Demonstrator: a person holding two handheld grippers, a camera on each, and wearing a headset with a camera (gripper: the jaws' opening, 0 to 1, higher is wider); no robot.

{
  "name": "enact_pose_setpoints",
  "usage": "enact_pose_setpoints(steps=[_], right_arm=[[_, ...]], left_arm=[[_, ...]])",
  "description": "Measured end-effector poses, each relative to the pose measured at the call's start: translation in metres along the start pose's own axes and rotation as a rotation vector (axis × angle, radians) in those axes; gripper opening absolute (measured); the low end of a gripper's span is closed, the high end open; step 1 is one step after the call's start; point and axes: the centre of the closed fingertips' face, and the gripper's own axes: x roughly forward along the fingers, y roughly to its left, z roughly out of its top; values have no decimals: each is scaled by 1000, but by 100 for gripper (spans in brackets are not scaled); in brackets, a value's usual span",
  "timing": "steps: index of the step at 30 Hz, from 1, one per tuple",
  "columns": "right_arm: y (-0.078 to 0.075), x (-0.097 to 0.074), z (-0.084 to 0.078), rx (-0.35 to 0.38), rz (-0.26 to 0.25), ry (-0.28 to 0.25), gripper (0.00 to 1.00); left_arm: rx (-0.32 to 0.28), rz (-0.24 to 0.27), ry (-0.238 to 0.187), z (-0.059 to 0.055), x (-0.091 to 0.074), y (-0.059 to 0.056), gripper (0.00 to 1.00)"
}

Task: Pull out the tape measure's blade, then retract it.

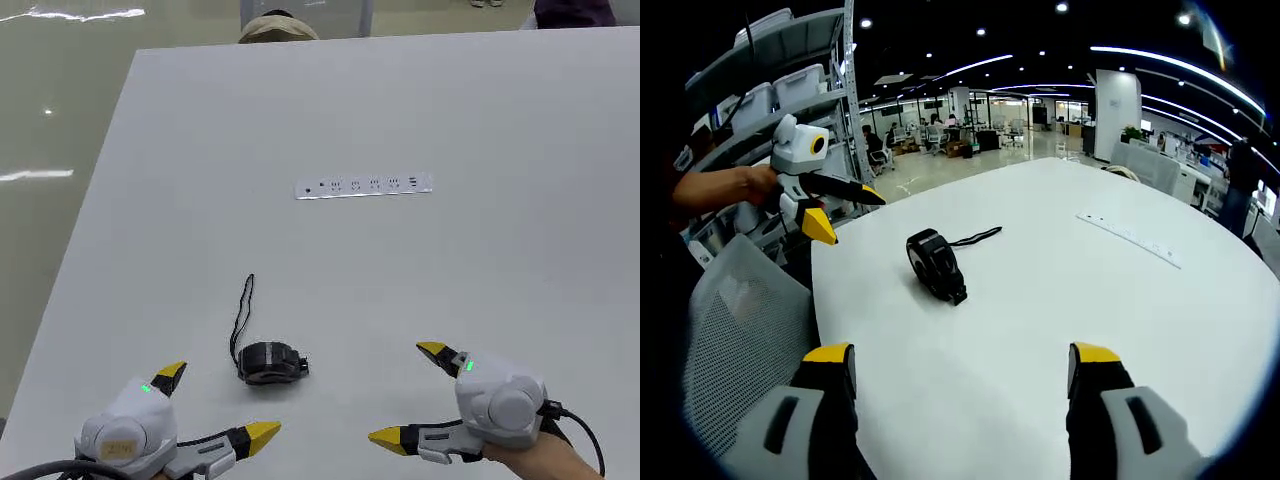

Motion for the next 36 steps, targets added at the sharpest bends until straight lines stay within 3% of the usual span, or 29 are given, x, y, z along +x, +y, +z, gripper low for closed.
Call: enact_pose_setpoints(steps=[7, 16, 36], right_arm=[[0, -15, -5, 24, -9, -11, 91], [-6, -30, -5, 41, -24, -18, 92], [-11, -35, -8, 38, -31, -12, 92]], left_arm=[[17, -8, 18, -7, -11, -2, 99], [20, -4, 29, -18, -19, 4, 99], [49, -18, 39, -21, -22, 3, 99]])
